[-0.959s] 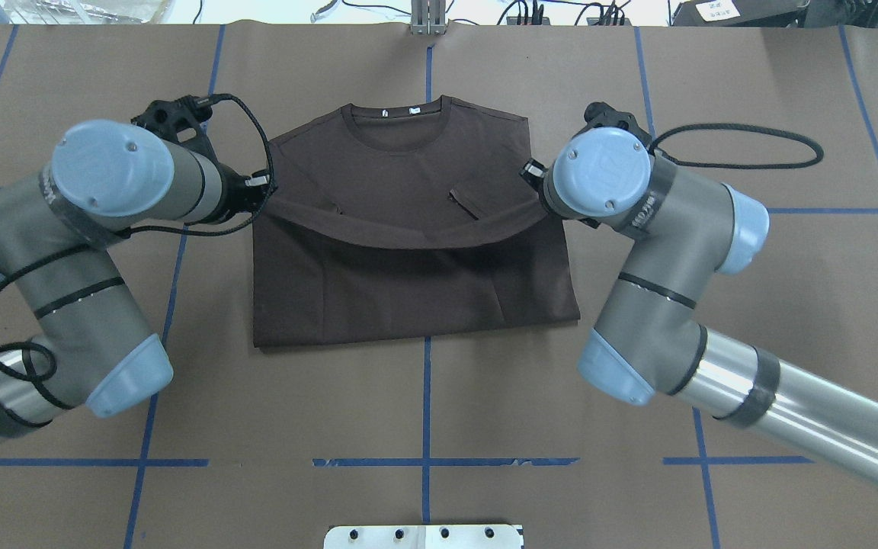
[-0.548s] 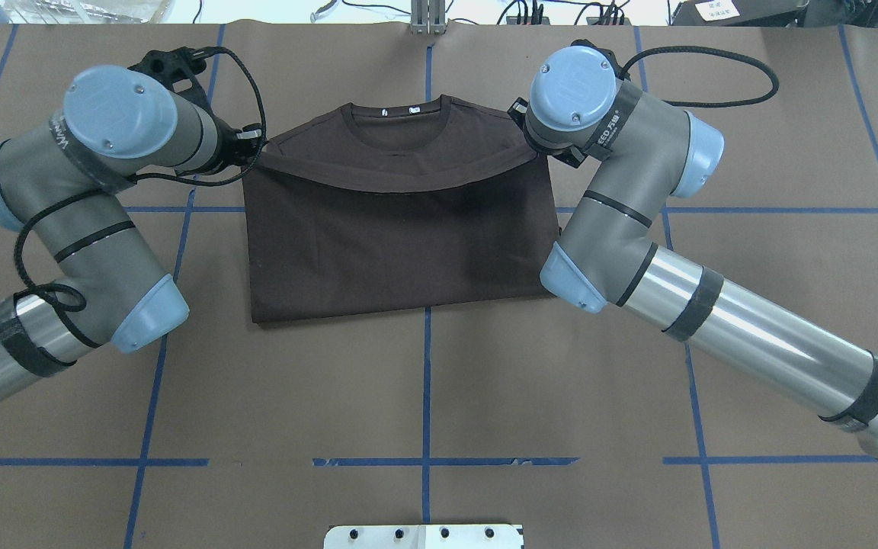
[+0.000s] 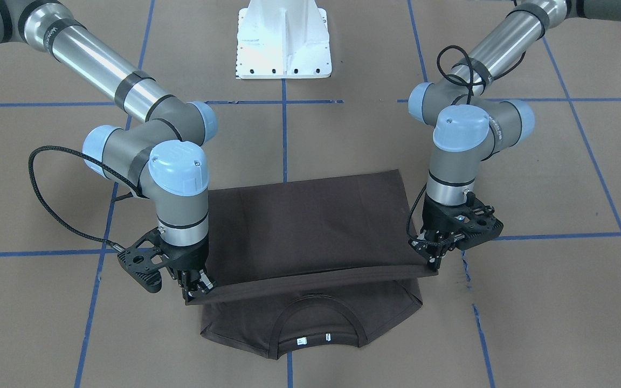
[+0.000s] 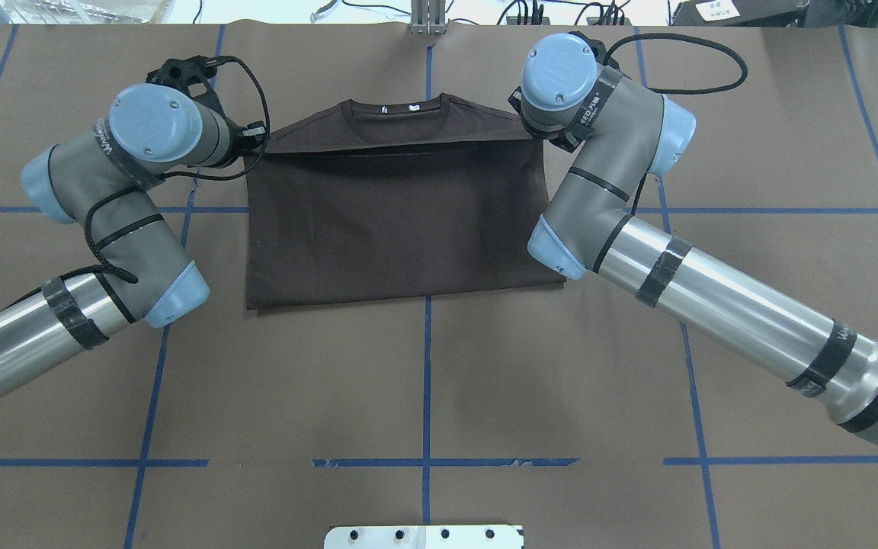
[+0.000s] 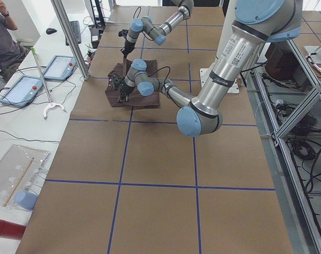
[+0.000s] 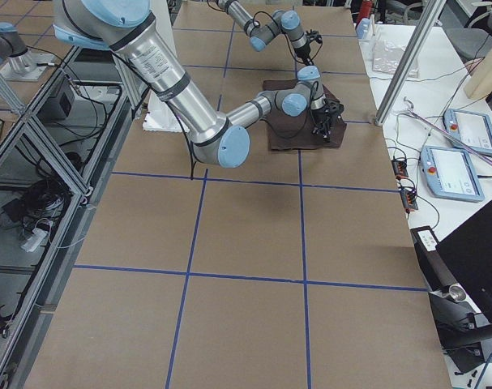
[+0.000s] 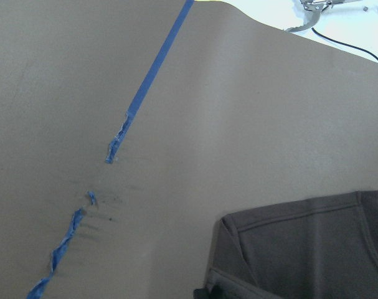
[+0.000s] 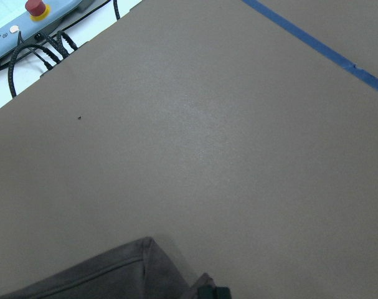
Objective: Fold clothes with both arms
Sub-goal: 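Lay the hem down at the collar and open both grippers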
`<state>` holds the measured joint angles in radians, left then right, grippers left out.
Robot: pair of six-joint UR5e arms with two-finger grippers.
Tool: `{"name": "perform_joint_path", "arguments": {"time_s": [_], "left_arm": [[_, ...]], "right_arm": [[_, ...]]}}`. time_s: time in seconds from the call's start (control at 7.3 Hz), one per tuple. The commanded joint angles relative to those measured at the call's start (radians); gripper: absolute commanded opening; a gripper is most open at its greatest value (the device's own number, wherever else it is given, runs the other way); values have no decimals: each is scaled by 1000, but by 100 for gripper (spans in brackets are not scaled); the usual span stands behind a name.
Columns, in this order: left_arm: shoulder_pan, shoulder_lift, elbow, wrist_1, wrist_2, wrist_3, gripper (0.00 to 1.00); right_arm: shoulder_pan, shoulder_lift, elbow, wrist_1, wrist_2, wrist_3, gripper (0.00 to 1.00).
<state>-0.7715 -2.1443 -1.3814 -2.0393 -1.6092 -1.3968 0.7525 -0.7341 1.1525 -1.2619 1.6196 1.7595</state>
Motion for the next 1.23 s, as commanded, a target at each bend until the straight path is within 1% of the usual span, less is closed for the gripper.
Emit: {"name": "perform_joint_path", "arguments": {"time_s": [0.0, 0.14, 0.27, 0.41, 0.55, 0.68, 0.82, 0.96, 1.1], "left_arm": [[0, -9, 25, -10, 3, 2, 16], [0, -11, 22, -9, 2, 2, 33], [0, -13, 18, -15, -3, -1, 40], [-3, -8, -13, -22, -6, 1, 40], [-6, 1, -59, -22, -14, -1, 40], [-14, 12, -101, -22, -82, -5, 40], [-20, 47, -163, -21, -153, -8, 41], [-20, 72, -191, -21, -159, -7, 41], [-18, 73, -192, -21, -159, -8, 41]], "right_arm": [[1, 10, -25, 38, -4, 8, 5], [-1, 16, -25, 38, -6, 8, 64], [-1, 25, -19, 39, -6, 23, 73], [-1, 10, 30, 39, 5, 28, 73], [-1, -69, 150, 29, 47, 32, 73], [-33, -190, 302, 30, 92, 52, 74], [-86, -287, 414, 29, 91, 124, 75], [-128, -342, 447, 35, 85, 153, 75], [-136, -359, 475, 30, 89, 159, 78]]}}
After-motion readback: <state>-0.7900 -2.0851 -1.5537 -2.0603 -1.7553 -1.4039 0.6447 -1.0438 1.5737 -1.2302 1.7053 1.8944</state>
